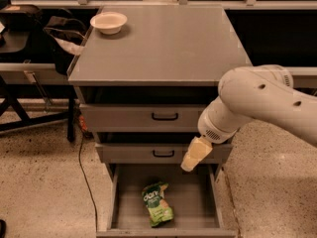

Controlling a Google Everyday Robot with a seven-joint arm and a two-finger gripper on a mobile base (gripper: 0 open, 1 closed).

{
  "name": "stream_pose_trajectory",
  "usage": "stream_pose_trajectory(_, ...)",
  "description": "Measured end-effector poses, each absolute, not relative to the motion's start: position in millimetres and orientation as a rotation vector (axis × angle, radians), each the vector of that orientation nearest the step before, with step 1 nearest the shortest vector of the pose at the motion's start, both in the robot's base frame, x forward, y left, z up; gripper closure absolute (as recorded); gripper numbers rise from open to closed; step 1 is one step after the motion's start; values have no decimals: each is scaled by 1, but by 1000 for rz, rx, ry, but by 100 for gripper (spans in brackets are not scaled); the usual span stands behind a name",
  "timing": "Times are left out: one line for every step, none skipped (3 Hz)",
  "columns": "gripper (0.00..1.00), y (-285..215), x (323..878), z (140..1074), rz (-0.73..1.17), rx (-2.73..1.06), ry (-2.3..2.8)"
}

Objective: Pick green rice chip bag from bottom drawer and place on counter

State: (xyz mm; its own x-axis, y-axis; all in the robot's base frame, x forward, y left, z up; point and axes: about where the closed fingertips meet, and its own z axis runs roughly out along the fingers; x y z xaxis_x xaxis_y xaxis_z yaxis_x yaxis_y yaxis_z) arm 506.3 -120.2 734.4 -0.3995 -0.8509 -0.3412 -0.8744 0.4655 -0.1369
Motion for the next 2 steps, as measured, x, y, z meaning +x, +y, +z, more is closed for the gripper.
stream_pose_trajectory(0, -117, 507, 716, 91, -1487, 2387)
stream_pose_trajectory(0, -117, 507, 716, 91, -1487, 2387)
